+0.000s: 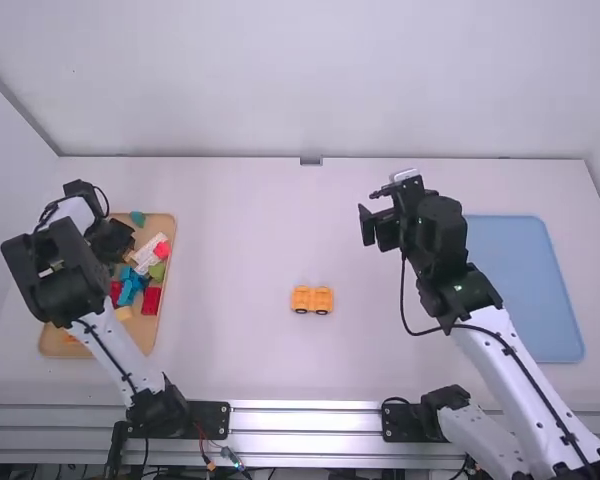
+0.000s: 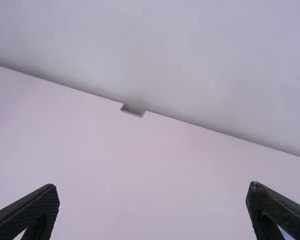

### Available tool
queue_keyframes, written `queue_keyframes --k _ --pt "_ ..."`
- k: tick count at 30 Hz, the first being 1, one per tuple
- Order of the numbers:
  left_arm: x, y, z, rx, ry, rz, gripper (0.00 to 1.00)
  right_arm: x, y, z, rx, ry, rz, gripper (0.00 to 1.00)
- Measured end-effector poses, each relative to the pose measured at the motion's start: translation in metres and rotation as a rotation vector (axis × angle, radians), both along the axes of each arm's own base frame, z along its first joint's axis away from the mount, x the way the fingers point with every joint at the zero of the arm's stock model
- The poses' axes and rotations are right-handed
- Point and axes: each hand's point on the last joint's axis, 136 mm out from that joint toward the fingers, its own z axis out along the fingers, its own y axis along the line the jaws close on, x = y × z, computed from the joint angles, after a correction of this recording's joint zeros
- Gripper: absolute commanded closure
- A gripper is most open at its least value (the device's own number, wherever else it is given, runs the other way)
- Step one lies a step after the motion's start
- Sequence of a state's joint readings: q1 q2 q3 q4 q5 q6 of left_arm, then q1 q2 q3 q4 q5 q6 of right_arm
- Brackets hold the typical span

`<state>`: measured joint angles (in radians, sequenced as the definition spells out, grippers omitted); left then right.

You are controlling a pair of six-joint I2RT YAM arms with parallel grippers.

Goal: Assemble lego blocks to make yellow taxi

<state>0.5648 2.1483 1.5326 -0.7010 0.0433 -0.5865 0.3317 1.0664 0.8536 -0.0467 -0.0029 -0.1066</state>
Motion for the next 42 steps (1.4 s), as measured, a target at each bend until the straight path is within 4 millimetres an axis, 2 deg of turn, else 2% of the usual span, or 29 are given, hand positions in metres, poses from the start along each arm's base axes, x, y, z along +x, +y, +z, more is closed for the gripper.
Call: queue_keyframes --k 3,6,8,9,10,11,12,13,14,15,17,19,20,21,23,24,29,34,42 --pt "0.005 -0.002 0.011 -0.004 -0.033 -0.031 0.98 0.005 0.011 0.003 0.028 -0.02 0.048 0.01" --pt "0.017 -0.003 0.042 0.028 -0.12 -0.081 0.98 0.012 0.023 -0.002 0.058 -0.012 0.092 0.01" --pt "0.027 -0.006 0.076 0.073 -0.223 -0.139 0.98 0.018 0.032 -0.009 0.085 0.0 0.124 0.01" --pt "0.035 -0.014 0.105 0.109 -0.318 -0.208 0.98 0.024 0.039 -0.012 0.113 0.005 0.154 0.01" --pt "0.038 -0.019 0.115 0.121 -0.358 -0.243 0.98 0.025 0.043 -0.013 0.126 0.006 0.171 0.01" --pt "0.043 -0.031 0.135 0.139 -0.439 -0.318 0.99 0.028 0.049 -0.016 0.147 0.009 0.206 0.01" --pt "0.046 -0.04 0.146 0.146 -0.486 -0.368 0.98 0.03 0.053 -0.017 0.164 0.012 0.232 0.01" --pt "0.051 -0.07 0.171 0.153 -0.619 -0.522 0.99 0.032 0.062 -0.019 0.203 0.012 0.297 0.01" --pt "0.051 -0.082 0.178 0.152 -0.664 -0.578 0.99 0.032 0.064 -0.019 0.215 0.011 0.32 0.01" --pt "0.05 -0.108 0.189 0.141 -0.75 -0.699 0.99 0.033 0.072 -0.018 0.246 0.001 0.386 0.01" --pt "0.039 -0.162 0.195 0.096 -0.899 -0.938 0.99 0.03 0.083 -0.015 0.294 -0.022 0.514 0.01" --pt "0.023 -0.211 0.191 0.037 -1.024 -1.139 0.99 0.025 0.092 -0.012 0.341 -0.039 0.632 0.01" --pt "0.018 -0.22 0.19 0.02 -1.047 -1.177 0.99 0.024 0.093 -0.011 0.35 -0.04 0.65 0.01" --pt "0.004 -0.252 0.187 -0.025 -1.144 -1.307 0.99 0.02 0.097 -0.011 0.397 -0.034 0.723 0.01" --pt "-0.005 -0.273 0.187 -0.045 -1.218 -1.392 0.99 0.018 0.099 -0.011 0.427 -0.027 0.769 0.01" --pt "-0.016 -0.298 0.191 -0.063 -1.316 -1.496 0.99 0.014 0.102 -0.012 0.461 -0.019 0.835 0.0" --pt "-0.049 -0.365 0.215 -0.129 -1.588 -1.768 0.99 -0.003 0.111 -0.029 0.544 0.078 1.009 0.04" --pt "-0.071 -0.407 0.236 -0.201 -1.729 -1.904 0.99 -0.025 0.12 -0.038 0.583 0.177 1.131 0.07" --pt "-0.076 -0.428 0.239 -0.29 -1.736 -1.913 0.99 -0.048 0.131 -0.029 0.568 0.174 1.253 0.09"
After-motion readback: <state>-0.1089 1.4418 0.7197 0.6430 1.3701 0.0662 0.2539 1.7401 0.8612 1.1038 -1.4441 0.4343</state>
